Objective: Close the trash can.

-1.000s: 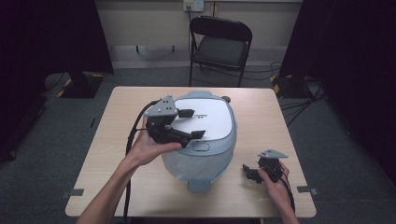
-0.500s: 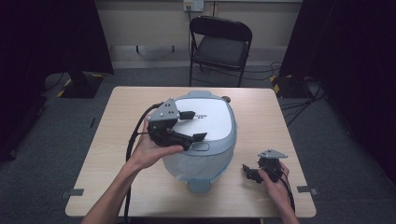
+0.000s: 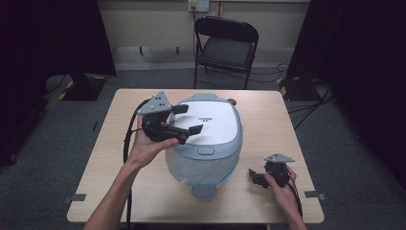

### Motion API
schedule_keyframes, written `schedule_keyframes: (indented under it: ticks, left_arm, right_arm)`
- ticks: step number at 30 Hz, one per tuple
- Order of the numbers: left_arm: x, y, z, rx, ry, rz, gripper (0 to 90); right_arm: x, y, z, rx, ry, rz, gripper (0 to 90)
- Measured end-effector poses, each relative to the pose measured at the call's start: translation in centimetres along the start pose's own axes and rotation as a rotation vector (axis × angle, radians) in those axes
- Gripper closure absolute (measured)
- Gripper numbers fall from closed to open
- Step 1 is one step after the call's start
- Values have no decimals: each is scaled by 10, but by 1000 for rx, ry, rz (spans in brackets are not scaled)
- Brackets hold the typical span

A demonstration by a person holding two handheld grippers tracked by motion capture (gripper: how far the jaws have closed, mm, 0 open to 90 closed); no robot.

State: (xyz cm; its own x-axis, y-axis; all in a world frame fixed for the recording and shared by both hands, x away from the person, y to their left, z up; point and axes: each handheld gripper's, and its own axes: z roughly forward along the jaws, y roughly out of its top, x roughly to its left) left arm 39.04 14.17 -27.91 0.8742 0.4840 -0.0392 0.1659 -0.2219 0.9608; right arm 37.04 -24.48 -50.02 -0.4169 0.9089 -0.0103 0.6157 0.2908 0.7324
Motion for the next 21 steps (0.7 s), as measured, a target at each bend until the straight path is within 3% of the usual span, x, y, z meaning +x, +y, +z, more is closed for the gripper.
schedule_keyframes:
  ticks: [4, 6, 10, 13, 16, 18, 21]
  left_arm:
    - [11, 0, -11, -34, 25, -31, 181]
    - [14, 0, -16, -28, 58, -17, 173]
    - [17, -4, -29, -18, 76, -3, 162]
    - [21, -9, -38, -25, 80, -11, 159]
    - [26, -15, -46, -16, 134, -37, 160]
    - [26, -19, -52, -7, 148, -20, 159]
    - [30, -27, -62, -7, 163, -26, 159]
  right_arm:
    - [0, 0, 0, 0, 0, 0, 128]
    - [0, 0, 0, 0, -1, 0, 128]
    - [0, 0, 0, 0, 0, 0, 128]
    - [0, 0, 0, 0, -1, 0, 128]
    - [0, 0, 0, 0, -1, 0, 128]
    - [0, 0, 0, 0, -1, 0, 128]
    - [0, 0, 0, 0, -1, 0, 128]
